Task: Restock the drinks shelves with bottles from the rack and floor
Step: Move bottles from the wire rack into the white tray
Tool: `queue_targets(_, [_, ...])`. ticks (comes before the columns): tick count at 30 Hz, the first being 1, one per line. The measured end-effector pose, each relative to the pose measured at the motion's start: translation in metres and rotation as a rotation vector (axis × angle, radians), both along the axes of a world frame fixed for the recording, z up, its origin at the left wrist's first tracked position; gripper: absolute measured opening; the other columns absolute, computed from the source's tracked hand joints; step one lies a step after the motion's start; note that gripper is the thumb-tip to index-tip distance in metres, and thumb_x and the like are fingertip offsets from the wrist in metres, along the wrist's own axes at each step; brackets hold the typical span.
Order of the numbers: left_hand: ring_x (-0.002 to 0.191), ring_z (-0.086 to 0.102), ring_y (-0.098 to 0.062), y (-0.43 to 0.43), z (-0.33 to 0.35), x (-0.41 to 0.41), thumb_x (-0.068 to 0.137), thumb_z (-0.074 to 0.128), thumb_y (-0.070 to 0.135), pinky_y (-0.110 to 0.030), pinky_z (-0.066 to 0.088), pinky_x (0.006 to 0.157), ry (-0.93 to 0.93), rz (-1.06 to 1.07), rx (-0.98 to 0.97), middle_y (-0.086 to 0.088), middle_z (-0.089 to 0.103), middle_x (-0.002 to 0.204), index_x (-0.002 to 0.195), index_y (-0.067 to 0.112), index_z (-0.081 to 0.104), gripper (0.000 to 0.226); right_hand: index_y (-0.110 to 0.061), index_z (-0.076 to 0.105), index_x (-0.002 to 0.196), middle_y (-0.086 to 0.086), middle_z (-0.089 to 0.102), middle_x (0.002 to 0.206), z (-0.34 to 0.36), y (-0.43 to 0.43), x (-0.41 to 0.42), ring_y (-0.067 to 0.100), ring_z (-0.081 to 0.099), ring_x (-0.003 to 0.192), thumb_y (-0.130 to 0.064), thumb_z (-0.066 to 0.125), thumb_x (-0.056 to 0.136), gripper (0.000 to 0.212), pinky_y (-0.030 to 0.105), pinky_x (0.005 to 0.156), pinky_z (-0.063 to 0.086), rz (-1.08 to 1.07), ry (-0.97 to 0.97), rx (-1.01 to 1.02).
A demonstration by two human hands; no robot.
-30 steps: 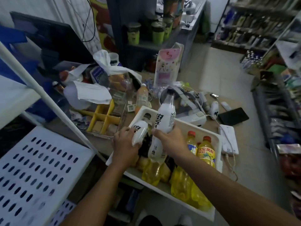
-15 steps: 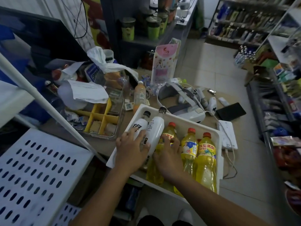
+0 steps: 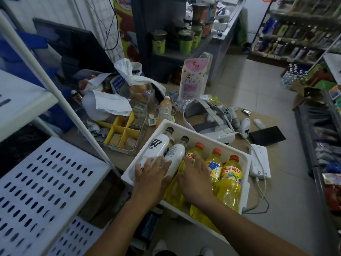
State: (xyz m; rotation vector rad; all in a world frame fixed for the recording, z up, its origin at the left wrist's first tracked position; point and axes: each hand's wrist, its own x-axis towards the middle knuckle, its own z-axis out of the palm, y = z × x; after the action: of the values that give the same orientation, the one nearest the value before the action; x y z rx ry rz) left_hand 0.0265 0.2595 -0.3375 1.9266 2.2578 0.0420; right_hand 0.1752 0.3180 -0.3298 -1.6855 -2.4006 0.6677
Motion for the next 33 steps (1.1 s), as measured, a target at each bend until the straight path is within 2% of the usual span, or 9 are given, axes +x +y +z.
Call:
queue_targets(4, [0.139, 0.029, -0.021, 0.000, 0.015, 0.003, 0.102, 0.025, 0.045, -0.048, 0.018, 0.108, -0.048, 0.160, 0.097, 0.009, 0.035, 0.153, 0.141, 0.038, 0.039, 0.042, -0.023, 0.038, 0.147, 0.008, 0.029, 0.154, 0.016, 0.007, 0.008, 0.031, 0.024, 0.143, -0.032, 0.056, 0.091, 0.059, 0.044, 0.118, 0.019, 0.146, -0.007, 0.028])
queue_targets(9, [0.127, 0.041, -0.023, -0.020, 0.059, 0.005, 0.096, 0.041, 0.039, -0.047, 0.026, 0.100, 0.069, 0.451, 0.202, 0.006, 0.047, 0.141, 0.129, 0.034, 0.051, 0.035, -0.023, 0.039, 0.147, 0.007, 0.030, 0.156, 0.047, 0.012, 0.017, 0.030, 0.024, 0.143, -0.032, 0.053, 0.094, 0.055, 0.042, 0.117, 0.020, 0.426, 0.019, 0.046])
queue_targets(12, [0.121, 0.046, -0.026, -0.046, 0.091, 0.012, 0.095, 0.047, 0.034, -0.046, 0.028, 0.095, 0.146, 0.616, 0.299, 0.002, 0.053, 0.134, 0.125, 0.028, 0.056, 0.032, -0.021, 0.039, 0.147, 0.004, 0.030, 0.158, 0.076, 0.008, 0.010, 0.032, 0.025, 0.143, -0.032, 0.051, 0.095, 0.054, 0.045, 0.116, 0.024, 0.600, 0.060, 0.094])
queue_targets(16, [0.127, 0.042, -0.029, -0.090, 0.133, 0.018, 0.097, 0.046, 0.034, -0.047, 0.031, 0.101, 0.205, 0.820, 0.333, 0.000, 0.047, 0.144, 0.136, 0.026, 0.052, 0.040, -0.020, 0.036, 0.147, 0.008, 0.026, 0.158, 0.122, -0.011, -0.016, 0.035, 0.023, 0.143, -0.034, 0.053, 0.095, 0.057, 0.048, 0.114, 0.028, 0.785, 0.100, 0.169])
queue_targets(19, [0.129, 0.038, -0.032, -0.131, 0.163, 0.017, 0.100, 0.043, 0.035, -0.048, 0.034, 0.104, 0.278, 0.912, 0.366, -0.001, 0.041, 0.149, 0.141, 0.024, 0.047, 0.043, -0.025, 0.023, 0.152, 0.008, 0.003, 0.164, 0.155, -0.038, -0.040, 0.036, 0.006, 0.149, -0.036, 0.055, 0.094, 0.067, 0.052, 0.116, 0.022, 0.888, 0.162, 0.164])
queue_targets(21, [0.131, 0.035, -0.032, -0.157, 0.185, 0.012, 0.102, 0.041, 0.035, -0.049, 0.031, 0.105, 0.317, 0.991, 0.396, -0.001, 0.037, 0.151, 0.143, 0.024, 0.044, 0.043, -0.025, 0.019, 0.153, 0.008, -0.003, 0.164, 0.178, -0.056, -0.060, 0.037, 0.007, 0.148, -0.038, 0.055, 0.094, 0.071, 0.051, 0.116, 0.021, 0.971, 0.226, 0.235])
queue_targets(25, [0.135, 0.032, -0.034, -0.209, 0.222, 0.006, 0.102, 0.042, 0.034, -0.049, 0.028, 0.105, 0.330, 1.116, 0.446, -0.002, 0.035, 0.153, 0.144, 0.024, 0.044, 0.043, -0.025, 0.019, 0.152, 0.001, -0.004, 0.160, 0.219, -0.095, -0.095, 0.035, 0.010, 0.145, -0.038, 0.055, 0.095, 0.068, 0.051, 0.112, 0.027, 1.093, 0.337, 0.295])
queue_targets(28, [0.128, 0.039, -0.033, -0.239, 0.241, 0.001, 0.099, 0.045, 0.030, -0.046, 0.033, 0.099, 0.362, 1.180, 0.506, -0.003, 0.043, 0.146, 0.138, 0.021, 0.050, 0.040, -0.028, 0.023, 0.149, -0.001, -0.001, 0.157, 0.238, -0.123, -0.119, 0.035, 0.015, 0.141, -0.036, 0.057, 0.092, 0.066, 0.052, 0.107, 0.034, 1.137, 0.398, 0.307])
queue_targets(33, [0.127, 0.041, -0.032, -0.262, 0.264, -0.022, 0.097, 0.048, 0.028, -0.043, 0.034, 0.100, 0.329, 1.222, 0.615, -0.002, 0.045, 0.145, 0.139, 0.023, 0.050, 0.043, -0.029, 0.023, 0.150, -0.001, 0.002, 0.159, 0.259, -0.155, -0.164, 0.036, 0.016, 0.142, -0.035, 0.059, 0.091, 0.070, 0.053, 0.107, 0.034, 1.171, 0.440, 0.264])
